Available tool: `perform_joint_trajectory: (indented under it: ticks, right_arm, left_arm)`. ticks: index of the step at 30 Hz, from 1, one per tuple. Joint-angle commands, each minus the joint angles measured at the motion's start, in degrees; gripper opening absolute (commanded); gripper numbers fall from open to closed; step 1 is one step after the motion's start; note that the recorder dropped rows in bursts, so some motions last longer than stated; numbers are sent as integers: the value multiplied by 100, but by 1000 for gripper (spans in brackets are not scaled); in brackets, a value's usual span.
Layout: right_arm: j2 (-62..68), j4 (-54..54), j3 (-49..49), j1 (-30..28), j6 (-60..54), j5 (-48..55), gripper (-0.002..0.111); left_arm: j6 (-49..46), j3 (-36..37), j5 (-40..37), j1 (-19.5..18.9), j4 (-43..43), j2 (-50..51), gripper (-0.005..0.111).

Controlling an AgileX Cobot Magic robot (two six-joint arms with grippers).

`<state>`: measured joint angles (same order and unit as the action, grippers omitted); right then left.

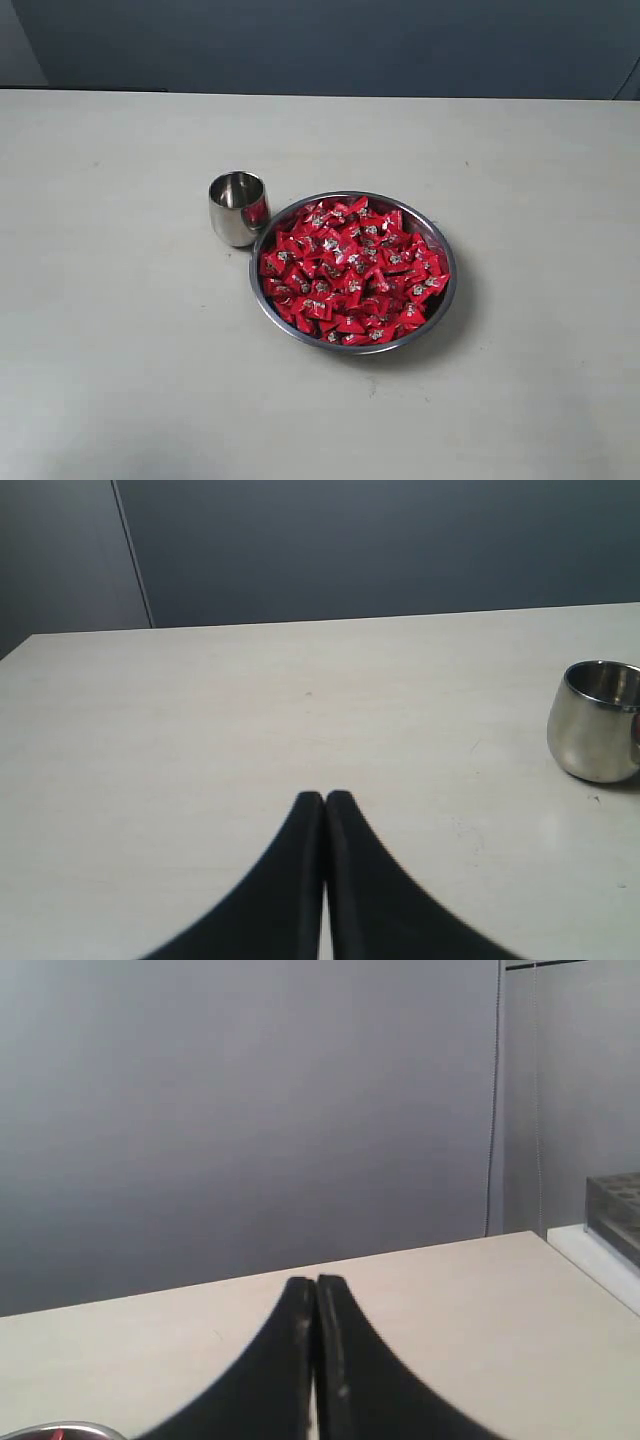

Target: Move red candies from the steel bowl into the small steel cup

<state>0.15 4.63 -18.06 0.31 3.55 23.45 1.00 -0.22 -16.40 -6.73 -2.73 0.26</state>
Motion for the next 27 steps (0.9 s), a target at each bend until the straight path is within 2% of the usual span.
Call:
perform_joint_trajectory:
  ticks: [1,27]
  right_arm:
    - [-15,-1,-54,-31,-42,307,-1]
    - [-15,509,-54,-31,-42,544,-1]
  left_arm:
    - [9,22,11,-3,16,-26,0]
    - [9,22,11,-3,16,-26,0]
